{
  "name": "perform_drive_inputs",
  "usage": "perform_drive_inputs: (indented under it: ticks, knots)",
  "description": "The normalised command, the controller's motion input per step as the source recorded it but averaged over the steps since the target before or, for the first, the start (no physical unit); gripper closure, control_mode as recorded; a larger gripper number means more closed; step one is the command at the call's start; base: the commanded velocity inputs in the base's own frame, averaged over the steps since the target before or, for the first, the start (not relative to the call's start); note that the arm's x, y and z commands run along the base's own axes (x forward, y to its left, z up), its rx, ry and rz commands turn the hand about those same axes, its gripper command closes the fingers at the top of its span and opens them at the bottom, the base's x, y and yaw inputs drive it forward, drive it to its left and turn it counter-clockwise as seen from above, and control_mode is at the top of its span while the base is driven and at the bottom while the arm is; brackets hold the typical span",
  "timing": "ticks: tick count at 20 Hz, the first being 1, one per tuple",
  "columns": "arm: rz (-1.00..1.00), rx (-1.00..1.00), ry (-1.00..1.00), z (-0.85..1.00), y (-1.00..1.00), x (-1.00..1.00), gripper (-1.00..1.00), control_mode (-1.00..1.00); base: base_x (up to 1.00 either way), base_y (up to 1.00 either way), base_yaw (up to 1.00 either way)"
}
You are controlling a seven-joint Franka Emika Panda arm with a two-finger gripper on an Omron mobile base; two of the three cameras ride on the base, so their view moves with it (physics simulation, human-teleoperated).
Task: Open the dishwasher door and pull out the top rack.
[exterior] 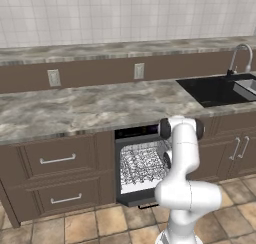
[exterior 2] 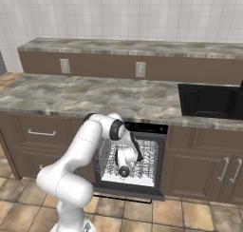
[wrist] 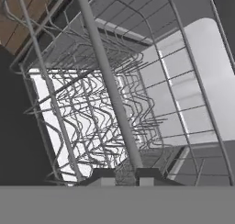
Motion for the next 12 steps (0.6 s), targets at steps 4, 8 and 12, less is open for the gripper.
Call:
perform_drive_inputs:
  ticks: [4, 8, 12]
  knots:
    - [0.0, 0.05, 0.1, 0.0, -0.02, -1.0, 1.0, -1.0, 0.0, 0.0, 0.0]
    - [0.0, 0.06, 0.07, 0.0, -0.09, -0.98, 1.0, -1.0, 0.0, 0.0, 0.0]
    - [0.0, 0.08, 0.03, 0.01, -0.17, -0.76, 1.0, -1.0, 0.0, 0.0, 0.0]
